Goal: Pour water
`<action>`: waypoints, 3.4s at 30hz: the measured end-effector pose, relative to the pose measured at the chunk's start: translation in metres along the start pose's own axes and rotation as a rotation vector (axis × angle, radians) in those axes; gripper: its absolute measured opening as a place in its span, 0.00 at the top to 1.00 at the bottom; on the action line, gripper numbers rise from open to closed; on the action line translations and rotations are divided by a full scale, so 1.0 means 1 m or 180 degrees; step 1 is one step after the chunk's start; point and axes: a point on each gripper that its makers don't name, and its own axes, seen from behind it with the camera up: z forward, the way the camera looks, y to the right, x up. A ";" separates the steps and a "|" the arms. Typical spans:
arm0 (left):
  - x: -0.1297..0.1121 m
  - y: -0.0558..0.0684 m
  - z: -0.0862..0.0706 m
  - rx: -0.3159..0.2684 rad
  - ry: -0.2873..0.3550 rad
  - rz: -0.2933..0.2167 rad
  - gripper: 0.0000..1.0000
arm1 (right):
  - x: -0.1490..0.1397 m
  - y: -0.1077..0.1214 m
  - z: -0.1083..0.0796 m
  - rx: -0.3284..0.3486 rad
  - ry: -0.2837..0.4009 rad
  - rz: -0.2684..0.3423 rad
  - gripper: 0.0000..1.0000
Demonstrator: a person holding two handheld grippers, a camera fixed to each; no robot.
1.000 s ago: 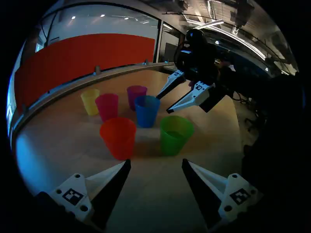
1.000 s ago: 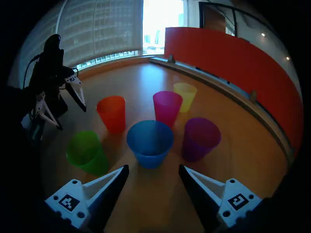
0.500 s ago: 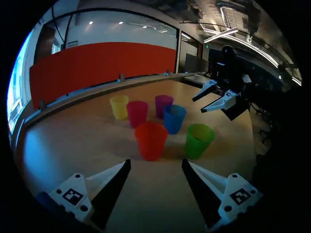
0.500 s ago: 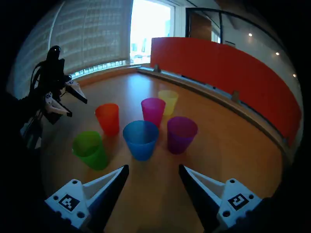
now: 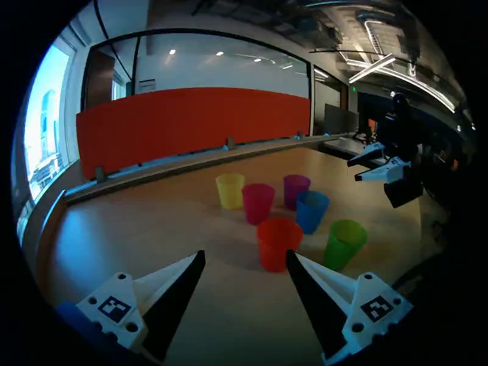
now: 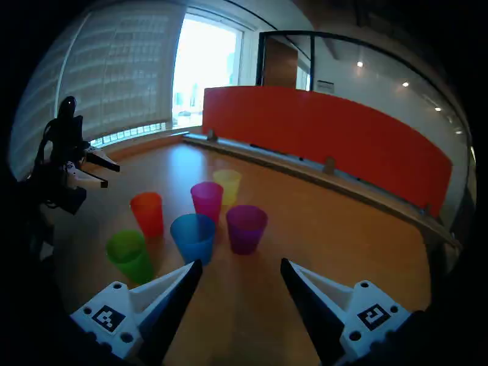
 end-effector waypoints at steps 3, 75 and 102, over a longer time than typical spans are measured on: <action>0.016 -0.013 -0.004 0.0196 0.0188 -0.0084 0.02 | 0.008 0.012 -0.006 -0.0208 0.0134 0.0038 0.01; 0.018 -0.070 -0.018 0.1762 0.1322 -0.0491 0.02 | 0.053 0.104 -0.094 -0.2220 0.1286 0.0831 0.01; 0.002 -0.079 -0.010 0.1874 0.1190 -0.0372 0.02 | 0.059 0.097 -0.092 -0.2217 0.1282 0.0754 0.01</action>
